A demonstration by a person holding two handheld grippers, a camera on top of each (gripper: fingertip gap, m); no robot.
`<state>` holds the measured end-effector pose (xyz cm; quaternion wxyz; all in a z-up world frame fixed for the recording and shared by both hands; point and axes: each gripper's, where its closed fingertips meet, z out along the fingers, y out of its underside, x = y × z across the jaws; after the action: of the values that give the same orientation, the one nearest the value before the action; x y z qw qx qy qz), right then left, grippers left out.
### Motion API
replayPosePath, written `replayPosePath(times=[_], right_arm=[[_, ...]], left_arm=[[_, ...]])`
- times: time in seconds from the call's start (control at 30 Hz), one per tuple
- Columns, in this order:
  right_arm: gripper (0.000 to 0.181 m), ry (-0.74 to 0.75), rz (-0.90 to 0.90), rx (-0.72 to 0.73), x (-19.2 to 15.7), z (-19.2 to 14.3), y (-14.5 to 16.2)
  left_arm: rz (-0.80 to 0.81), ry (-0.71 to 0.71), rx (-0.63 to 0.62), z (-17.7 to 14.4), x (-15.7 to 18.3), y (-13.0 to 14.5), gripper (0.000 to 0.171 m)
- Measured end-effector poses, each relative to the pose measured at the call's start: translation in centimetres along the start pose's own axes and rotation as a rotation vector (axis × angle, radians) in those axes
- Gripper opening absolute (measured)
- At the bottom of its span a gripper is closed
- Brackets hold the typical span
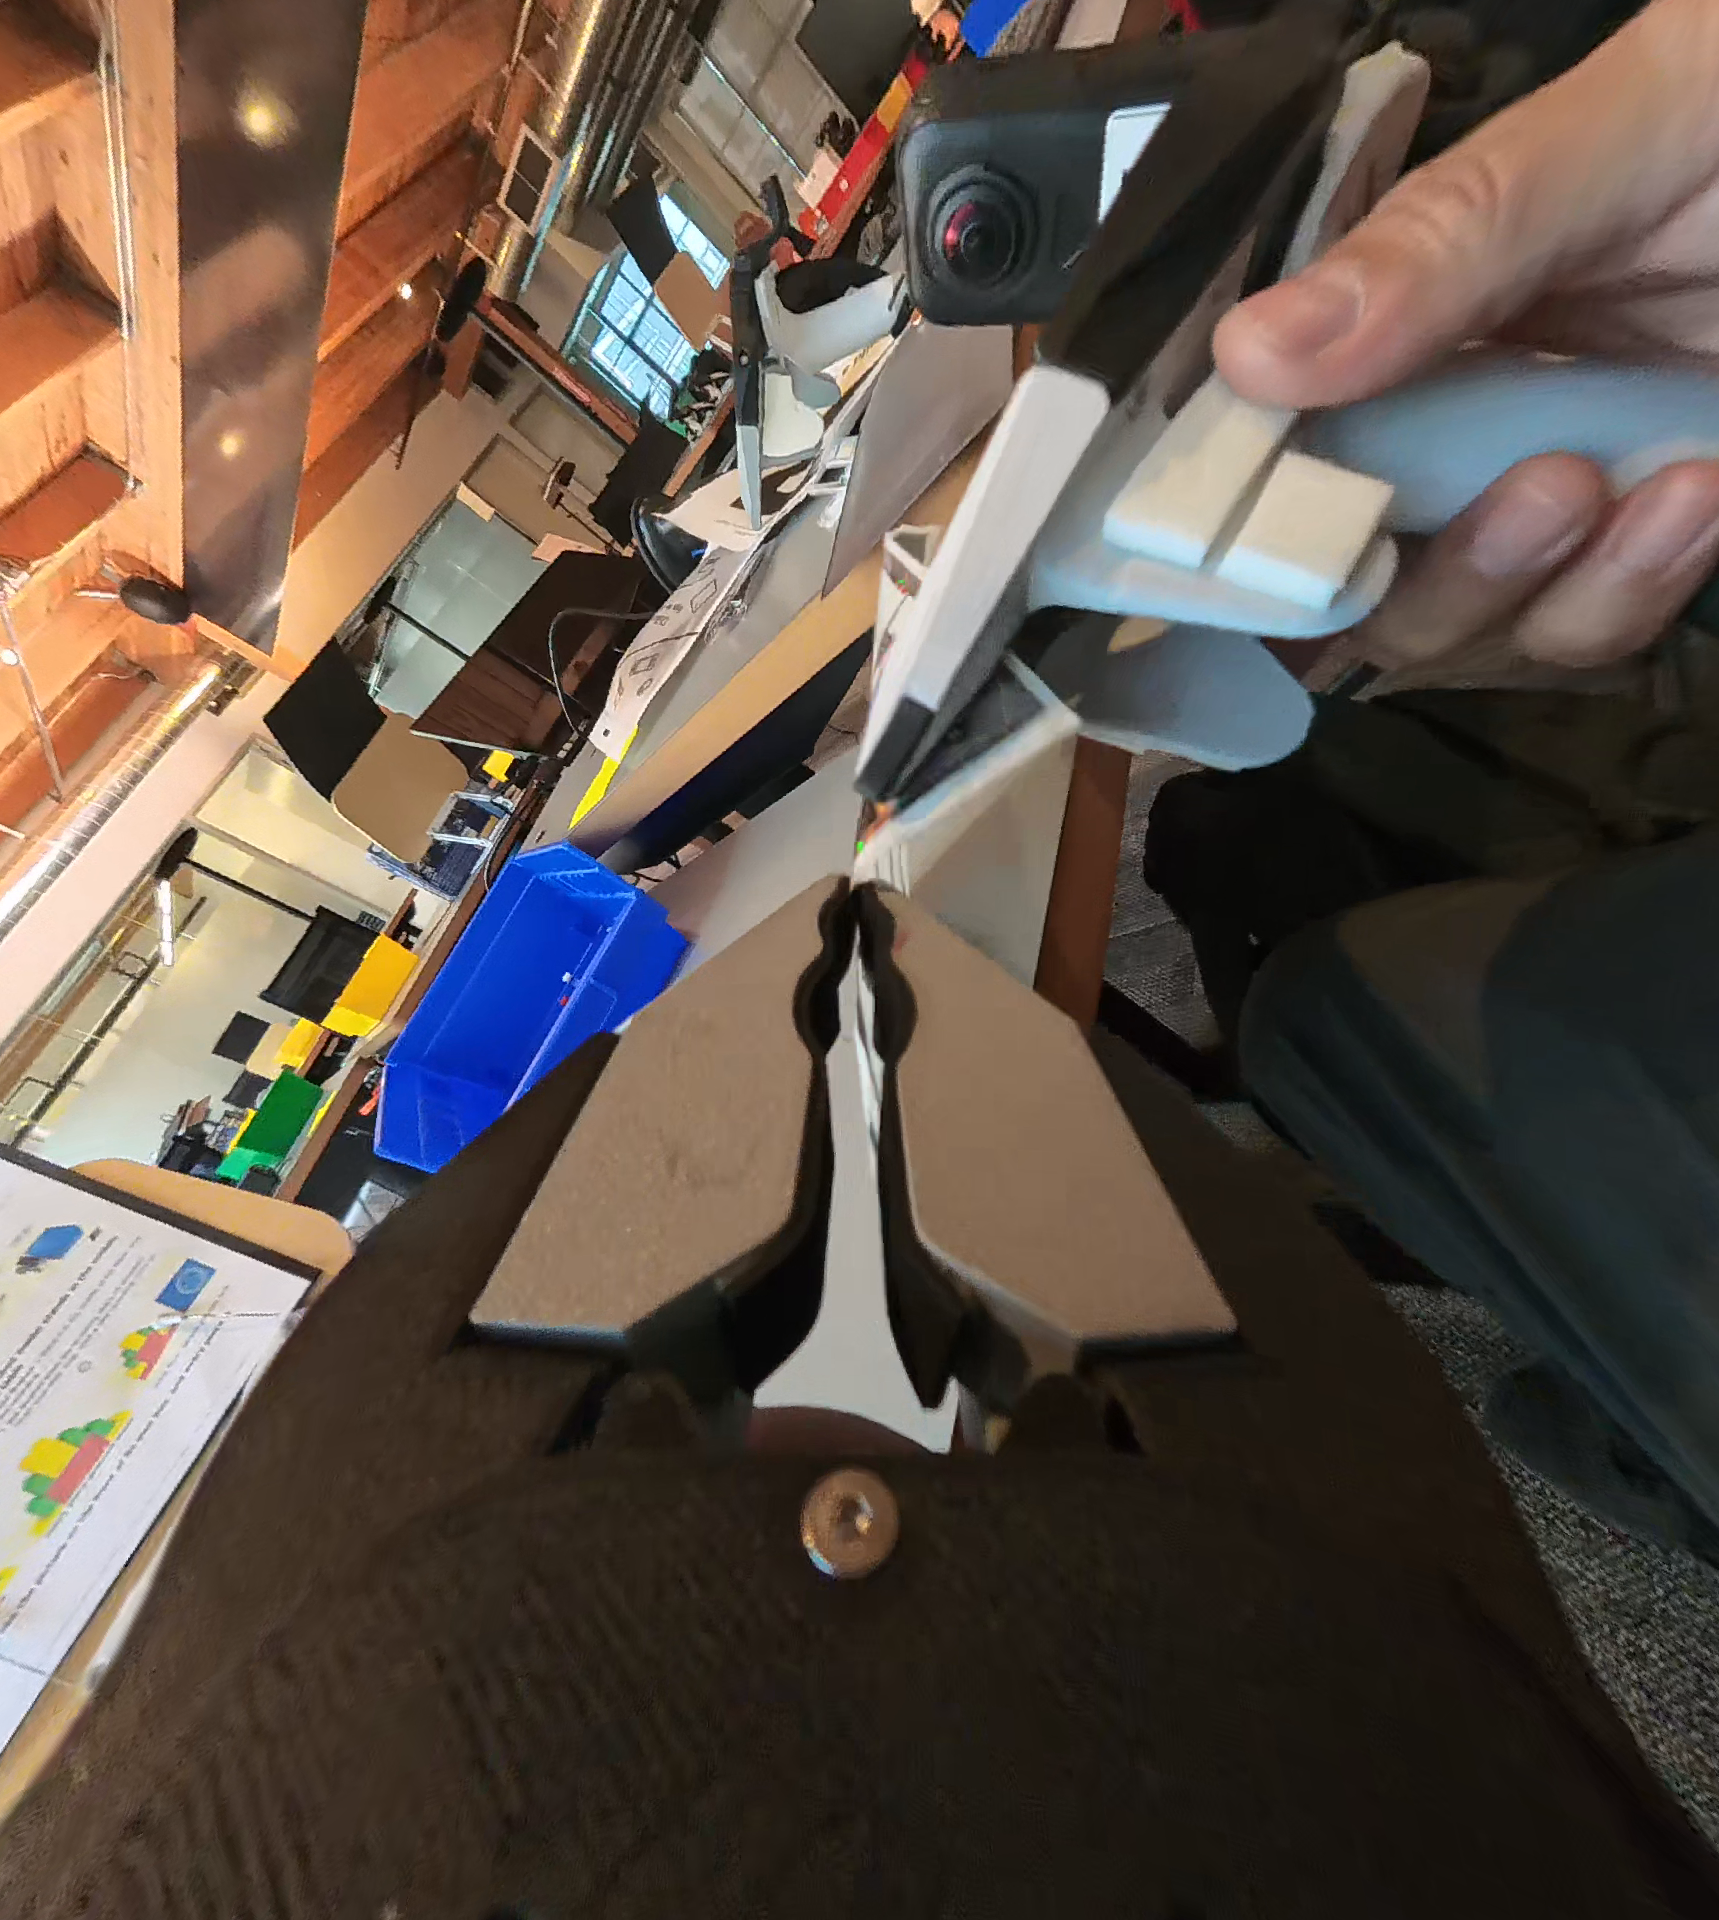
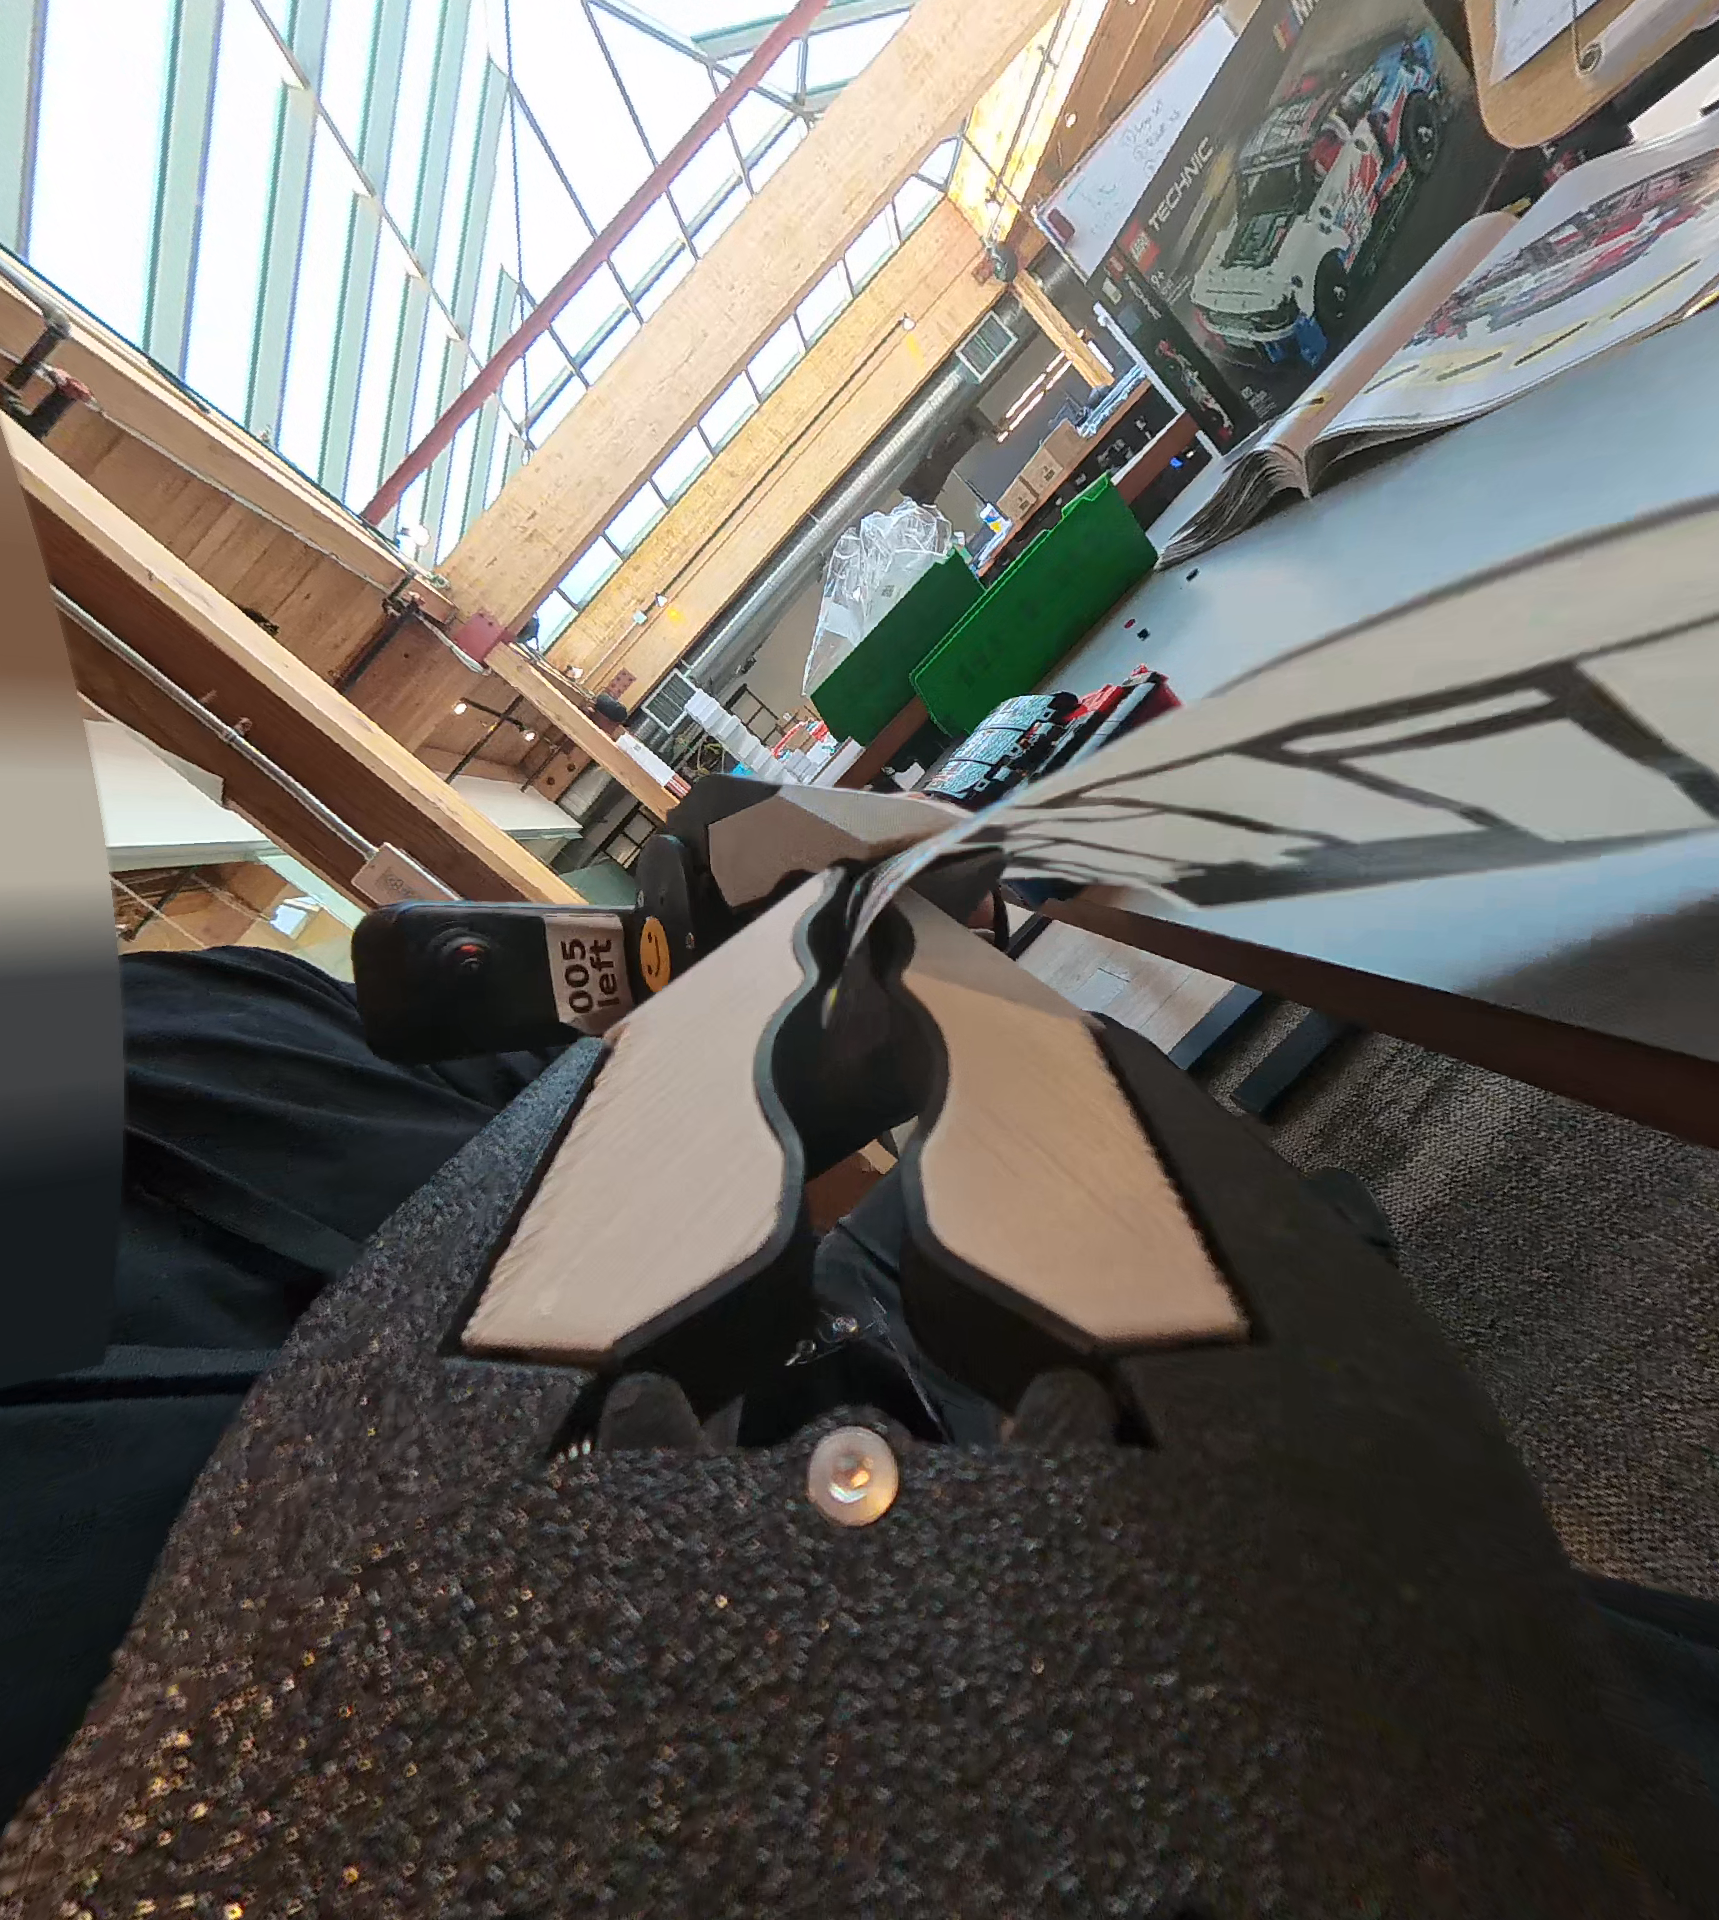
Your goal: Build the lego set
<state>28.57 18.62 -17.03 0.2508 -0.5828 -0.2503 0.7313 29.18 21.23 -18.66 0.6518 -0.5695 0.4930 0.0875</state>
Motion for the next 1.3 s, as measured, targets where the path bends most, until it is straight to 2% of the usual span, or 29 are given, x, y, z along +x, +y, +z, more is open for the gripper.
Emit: replayPosePath(times=[0.13,0.27,0.5,0.7,0.83,1.0,1.07,1.2,1.3], right_arm=[[0.007,-0.019,-0.003,0.004,-0.4,-0.1,0.0],[0.001,0.015,-0.032,-0.006,-0.1,-0.1,0.1],[0.000,0.050,-0.097,-0.021,0.2,-0.1,0.2],[0.000,0.095,-0.249,-0.038,-0.2,0.0,0.0],[0.000,0.100,-0.267,-0.055,-0.2,0.1,0.2],[0.000,0.148,-0.319,-0.088,0.0,-0.2,0.2],[0.000,0.175,-0.351,-0.112,0.1,-0.3,0.2],[0.000,0.233,-0.414,-0.152,0.4,-0.4,0.5],[0.000,0.261,-0.453,-0.180,0.4,-0.3,0.7]], left_arm=[[-0.020,-0.011,0.004,0.0,0.0,-0.2,0.000],[-0.033,-0.021,-0.001,0.0,-0.1,-0.1,0.000],[-0.147,0.017,0.014,0.0,0.1,-0.1,0.000],[-0.291,0.118,0.069,-0.2,1.3,-1.0,0.000],[-0.332,0.140,0.090,-0.4,1.5,-1.1,0.000],[-0.444,0.287,0.153,-1.5,2.1,-1.6,0.007],[-0.481,0.299,0.179,-2.0,1.3,-1.7,0.005],[-0.475,0.313,0.161,-2.3,0.1,-1.6,0.005],[-0.425,0.372,0.128,-2.2,0.8,-1.4,0.004]])
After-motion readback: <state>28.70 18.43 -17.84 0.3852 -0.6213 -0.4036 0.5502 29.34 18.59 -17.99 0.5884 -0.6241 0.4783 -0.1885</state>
